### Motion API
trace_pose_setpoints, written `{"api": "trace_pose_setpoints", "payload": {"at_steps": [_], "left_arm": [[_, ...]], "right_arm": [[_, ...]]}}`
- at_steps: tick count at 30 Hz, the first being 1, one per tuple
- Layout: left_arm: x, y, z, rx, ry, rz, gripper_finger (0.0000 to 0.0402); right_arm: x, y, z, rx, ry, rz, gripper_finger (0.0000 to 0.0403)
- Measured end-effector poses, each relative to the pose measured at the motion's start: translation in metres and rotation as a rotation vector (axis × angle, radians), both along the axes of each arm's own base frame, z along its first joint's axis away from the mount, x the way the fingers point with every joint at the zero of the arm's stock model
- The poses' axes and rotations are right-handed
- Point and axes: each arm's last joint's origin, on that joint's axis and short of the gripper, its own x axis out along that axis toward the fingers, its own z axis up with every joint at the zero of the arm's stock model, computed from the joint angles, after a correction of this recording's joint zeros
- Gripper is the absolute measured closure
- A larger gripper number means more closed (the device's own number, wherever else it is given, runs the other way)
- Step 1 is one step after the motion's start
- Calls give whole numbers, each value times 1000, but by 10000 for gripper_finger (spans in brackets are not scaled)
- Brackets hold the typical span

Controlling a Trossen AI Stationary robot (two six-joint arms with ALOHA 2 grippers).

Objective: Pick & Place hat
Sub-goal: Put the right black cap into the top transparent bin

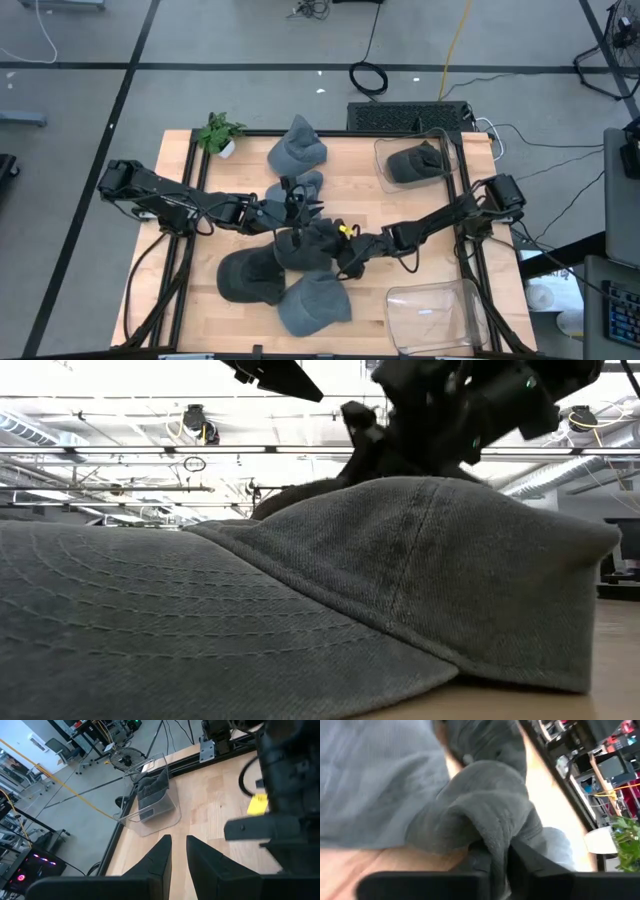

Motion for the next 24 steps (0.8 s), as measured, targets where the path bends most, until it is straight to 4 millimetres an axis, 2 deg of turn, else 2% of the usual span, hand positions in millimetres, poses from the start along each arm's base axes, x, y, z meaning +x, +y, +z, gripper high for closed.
{"api": "trace_pose_setpoints", "payload": {"at_steps": [4,9,24], "left_arm": [[0,0,0,0,0,0,334],[0,0,0,0,0,0,334],[0,0,0,6,2,-2,334]], "right_arm": [[-5,0,20,66,-51,-23,397],[-18,-6,51,48,-105,-59,401],[-80,-32,124,-130,-176,-300,402]]}}
